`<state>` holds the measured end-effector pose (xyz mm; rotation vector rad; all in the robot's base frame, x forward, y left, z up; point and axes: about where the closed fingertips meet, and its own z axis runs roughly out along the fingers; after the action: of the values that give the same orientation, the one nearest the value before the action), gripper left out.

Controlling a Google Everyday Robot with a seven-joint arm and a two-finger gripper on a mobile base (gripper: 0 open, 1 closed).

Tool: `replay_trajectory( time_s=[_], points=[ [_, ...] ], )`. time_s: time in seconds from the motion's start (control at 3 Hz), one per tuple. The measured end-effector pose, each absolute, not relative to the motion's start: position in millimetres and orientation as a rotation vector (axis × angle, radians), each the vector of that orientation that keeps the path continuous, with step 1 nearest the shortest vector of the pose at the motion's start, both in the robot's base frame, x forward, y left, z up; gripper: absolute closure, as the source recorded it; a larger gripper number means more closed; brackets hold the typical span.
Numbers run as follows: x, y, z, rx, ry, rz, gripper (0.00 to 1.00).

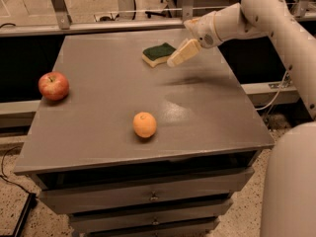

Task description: Move sponge near orange

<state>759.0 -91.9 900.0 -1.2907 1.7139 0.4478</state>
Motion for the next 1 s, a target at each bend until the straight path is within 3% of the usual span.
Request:
replay_trajectory(
  time_s=[1.0],
  points=[
    [814.1,-61.5,857.6,-1.218,1.795,0.551,0.0]
  ],
)
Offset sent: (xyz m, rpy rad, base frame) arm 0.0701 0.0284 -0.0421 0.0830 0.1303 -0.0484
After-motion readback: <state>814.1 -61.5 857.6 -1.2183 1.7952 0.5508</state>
